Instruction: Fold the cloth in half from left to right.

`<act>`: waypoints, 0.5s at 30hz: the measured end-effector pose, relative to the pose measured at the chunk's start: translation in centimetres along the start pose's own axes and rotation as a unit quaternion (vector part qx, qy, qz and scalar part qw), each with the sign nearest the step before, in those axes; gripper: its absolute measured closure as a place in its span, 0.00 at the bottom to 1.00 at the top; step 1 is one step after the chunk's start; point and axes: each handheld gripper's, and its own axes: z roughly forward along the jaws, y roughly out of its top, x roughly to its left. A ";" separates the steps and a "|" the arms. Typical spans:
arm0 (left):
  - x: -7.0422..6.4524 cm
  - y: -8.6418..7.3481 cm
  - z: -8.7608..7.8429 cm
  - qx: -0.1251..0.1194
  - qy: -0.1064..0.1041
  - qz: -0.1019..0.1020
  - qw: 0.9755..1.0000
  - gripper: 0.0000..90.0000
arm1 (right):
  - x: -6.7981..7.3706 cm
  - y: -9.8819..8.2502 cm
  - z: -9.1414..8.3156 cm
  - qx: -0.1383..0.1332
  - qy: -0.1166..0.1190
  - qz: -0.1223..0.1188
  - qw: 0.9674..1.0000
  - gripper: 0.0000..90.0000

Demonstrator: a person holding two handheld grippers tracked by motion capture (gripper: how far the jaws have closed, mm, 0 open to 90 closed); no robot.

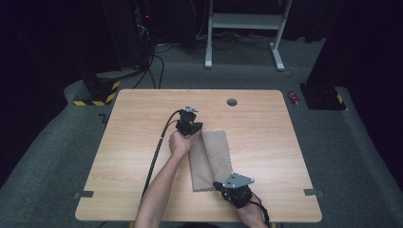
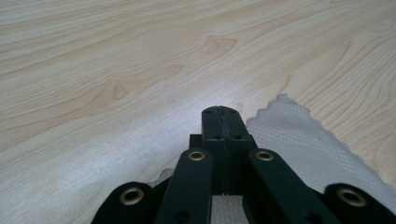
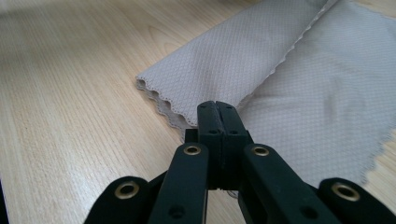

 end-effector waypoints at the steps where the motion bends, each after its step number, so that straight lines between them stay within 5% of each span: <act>1: -0.2 0.2 0.1 0.002 -0.002 0.003 1.000 1.00 | -0.1 0.0 -0.1 0.000 -0.002 0.001 1.000 1.00; 15: -1.9 1.7 1.4 0.006 -0.018 0.019 1.000 1.00 | -0.8 -0.6 -1.6 0.002 -0.018 0.008 1.000 1.00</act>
